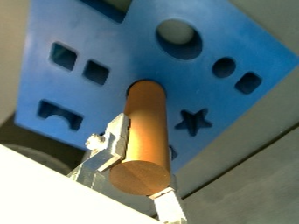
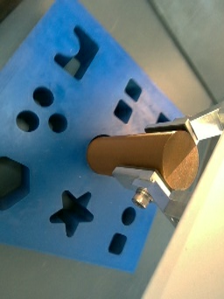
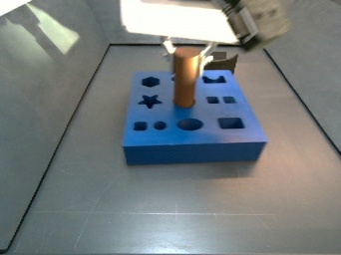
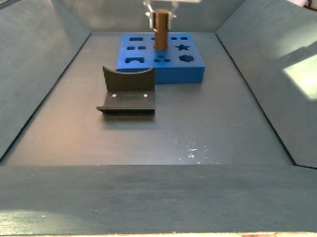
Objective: Pick up the round object. Move to above the board. Insert the round object.
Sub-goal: Insert the round object.
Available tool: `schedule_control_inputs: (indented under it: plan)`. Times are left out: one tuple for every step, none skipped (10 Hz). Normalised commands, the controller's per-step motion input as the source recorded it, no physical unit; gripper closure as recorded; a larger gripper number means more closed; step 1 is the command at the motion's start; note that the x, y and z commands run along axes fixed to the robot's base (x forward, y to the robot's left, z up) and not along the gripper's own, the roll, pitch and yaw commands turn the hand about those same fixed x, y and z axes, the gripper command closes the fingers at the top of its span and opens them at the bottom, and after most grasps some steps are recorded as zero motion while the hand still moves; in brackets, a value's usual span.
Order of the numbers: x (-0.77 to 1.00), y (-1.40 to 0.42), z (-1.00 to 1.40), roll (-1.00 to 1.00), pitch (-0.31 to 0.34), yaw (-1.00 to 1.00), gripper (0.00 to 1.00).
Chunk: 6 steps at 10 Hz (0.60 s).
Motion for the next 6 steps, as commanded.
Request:
schedule_control_inputs:
  plan:
    - [-0.17,0.04,-0.55,-0.15,0.0,-0.06,1.0]
    - [-0.02,0.0,-0.7,-0.15,0.0,-0.07,1.0]
    - [0.0,0.0,-0.85,-0.12,0.0,-0.06,1.0]
    - [0.0,0.0,-0.68,-0.11,0.0,-0.05,1.0]
    - [0.0,0.0,0.0,-0.01,0.0,0.0,1.0]
    - [0.0,0.0,0.0,0.0,0.0,0.0,1.0]
